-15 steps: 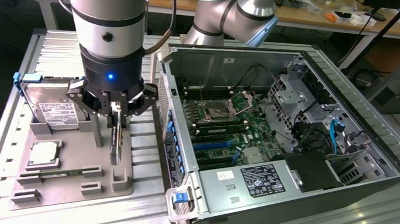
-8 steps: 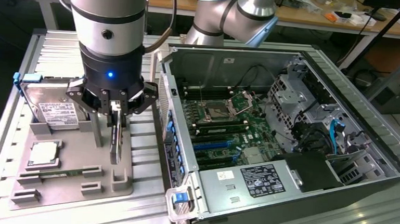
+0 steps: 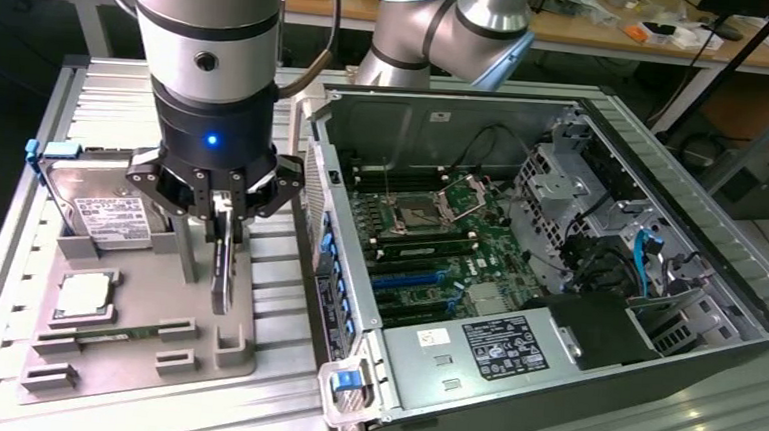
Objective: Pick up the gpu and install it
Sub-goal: 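Pick up the gpu and move the gpu toward the slot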
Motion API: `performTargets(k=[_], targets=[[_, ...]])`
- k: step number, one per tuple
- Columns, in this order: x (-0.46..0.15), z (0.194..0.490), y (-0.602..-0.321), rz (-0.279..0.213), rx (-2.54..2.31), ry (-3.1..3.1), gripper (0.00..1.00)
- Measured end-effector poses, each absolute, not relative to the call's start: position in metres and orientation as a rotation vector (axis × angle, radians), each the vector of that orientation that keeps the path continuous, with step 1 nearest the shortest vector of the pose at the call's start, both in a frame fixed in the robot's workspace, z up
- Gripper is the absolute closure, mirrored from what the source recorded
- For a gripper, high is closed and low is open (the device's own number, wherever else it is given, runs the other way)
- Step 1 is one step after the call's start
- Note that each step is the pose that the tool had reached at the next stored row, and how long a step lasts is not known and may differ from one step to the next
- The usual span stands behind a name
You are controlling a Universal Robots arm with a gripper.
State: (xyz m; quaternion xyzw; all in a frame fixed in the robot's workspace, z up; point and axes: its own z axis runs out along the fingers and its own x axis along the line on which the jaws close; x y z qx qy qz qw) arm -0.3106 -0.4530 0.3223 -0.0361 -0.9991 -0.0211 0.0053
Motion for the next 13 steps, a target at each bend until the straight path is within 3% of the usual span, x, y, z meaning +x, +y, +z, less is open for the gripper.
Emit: performTargets(k=[13], targets=[[-0.3106,0.3278,-0.4531,-0.066,-0.113,-3.128,0.73]])
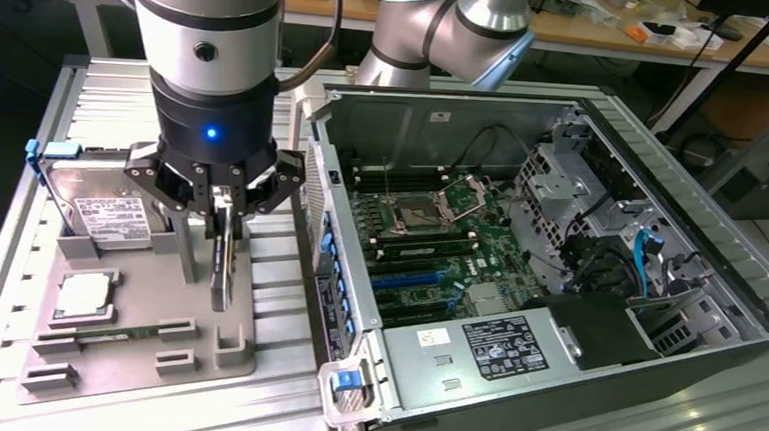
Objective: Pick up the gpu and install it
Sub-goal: 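Pick up the gpu and move the gpu toward the slot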
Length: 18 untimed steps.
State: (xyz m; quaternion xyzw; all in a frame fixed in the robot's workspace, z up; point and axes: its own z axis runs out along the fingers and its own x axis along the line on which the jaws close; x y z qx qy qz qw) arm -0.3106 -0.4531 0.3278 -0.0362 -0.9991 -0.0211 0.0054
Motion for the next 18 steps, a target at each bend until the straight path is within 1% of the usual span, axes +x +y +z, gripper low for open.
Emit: performTargets(k=[18], targets=[[-0.3106,0.3353,-0.4530,-0.066,-0.114,-3.128,0.73]])
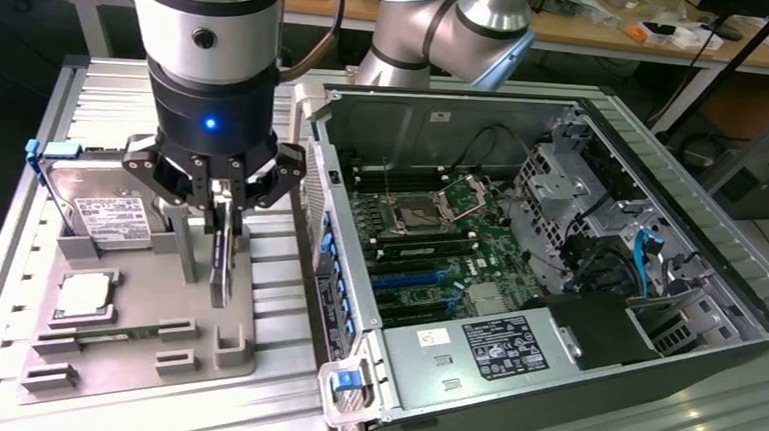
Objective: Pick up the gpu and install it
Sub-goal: 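Pick up the gpu and move the gpu toward the slot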
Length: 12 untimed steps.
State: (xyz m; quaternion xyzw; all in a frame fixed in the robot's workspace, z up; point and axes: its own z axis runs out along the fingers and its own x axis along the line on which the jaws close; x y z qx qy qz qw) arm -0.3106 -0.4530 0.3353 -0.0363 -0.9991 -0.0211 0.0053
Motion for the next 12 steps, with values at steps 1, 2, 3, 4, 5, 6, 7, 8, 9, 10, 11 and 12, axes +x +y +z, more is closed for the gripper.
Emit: performTargets(k=[1,2,3,4,5,6,7,8,9,10,11,12], targets=[[-0.3106,0.3356,-0.4531,-0.066,-0.114,-3.128,0.73],[-0.3106,0.3360,-0.4530,-0.066,-0.114,-3.128,0.73],[-0.3106,0.3364,-0.4530,-0.066,-0.114,-3.128,0.73],[-0.3106,0.3367,-0.4530,-0.066,-0.114,-3.128,0.73],[-0.3106,0.3370,-0.4530,-0.066,-0.114,-3.128,0.73],[-0.3106,0.3373,-0.4530,-0.066,-0.114,-3.128,0.73],[-0.3106,0.3376,-0.4531,-0.066,-0.114,-3.128,0.73],[-0.3106,0.3379,-0.4530,-0.066,-0.114,-3.128,0.73],[-0.3106,0.3381,-0.4530,-0.066,-0.114,-3.128,0.73],[-0.3106,0.3384,-0.4530,-0.066,-0.114,-3.128,0.73],[-0.3106,0.3388,-0.4530,-0.066,-0.114,-3.128,0.73],[-0.3106,0.3391,-0.4530,-0.066,-0.114,-3.128,0.73]])
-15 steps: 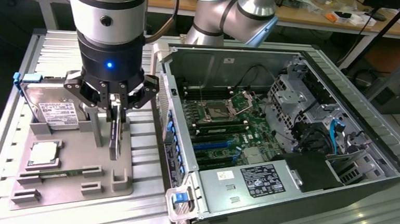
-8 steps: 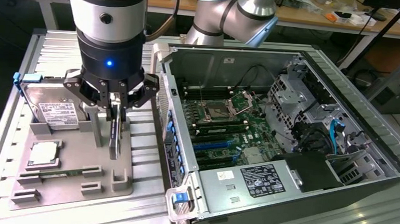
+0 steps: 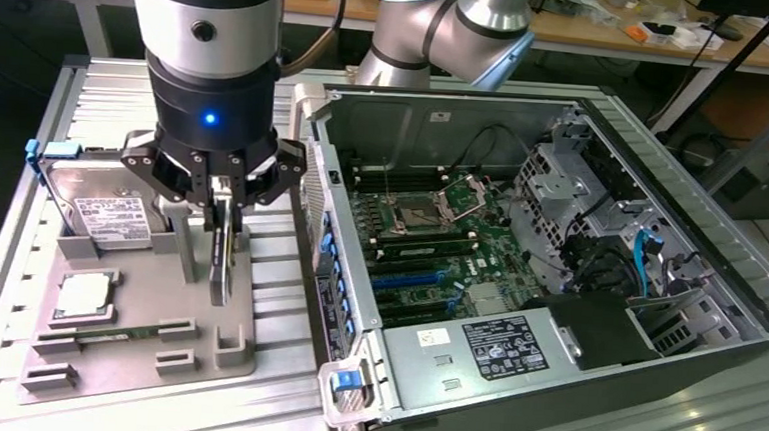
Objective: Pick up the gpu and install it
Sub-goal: 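Pick up the gpu and move the gpu toward the slot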
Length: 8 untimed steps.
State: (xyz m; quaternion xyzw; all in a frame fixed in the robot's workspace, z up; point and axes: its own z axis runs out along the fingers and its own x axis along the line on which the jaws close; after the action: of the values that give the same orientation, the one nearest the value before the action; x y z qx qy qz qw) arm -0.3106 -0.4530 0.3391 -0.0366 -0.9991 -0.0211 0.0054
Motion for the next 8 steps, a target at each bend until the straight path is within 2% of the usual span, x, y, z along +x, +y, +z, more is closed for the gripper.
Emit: performTargets(k=[8], targets=[[-0.3106,0.3415,-0.4531,-0.066,-0.115,-3.128,0.73]])
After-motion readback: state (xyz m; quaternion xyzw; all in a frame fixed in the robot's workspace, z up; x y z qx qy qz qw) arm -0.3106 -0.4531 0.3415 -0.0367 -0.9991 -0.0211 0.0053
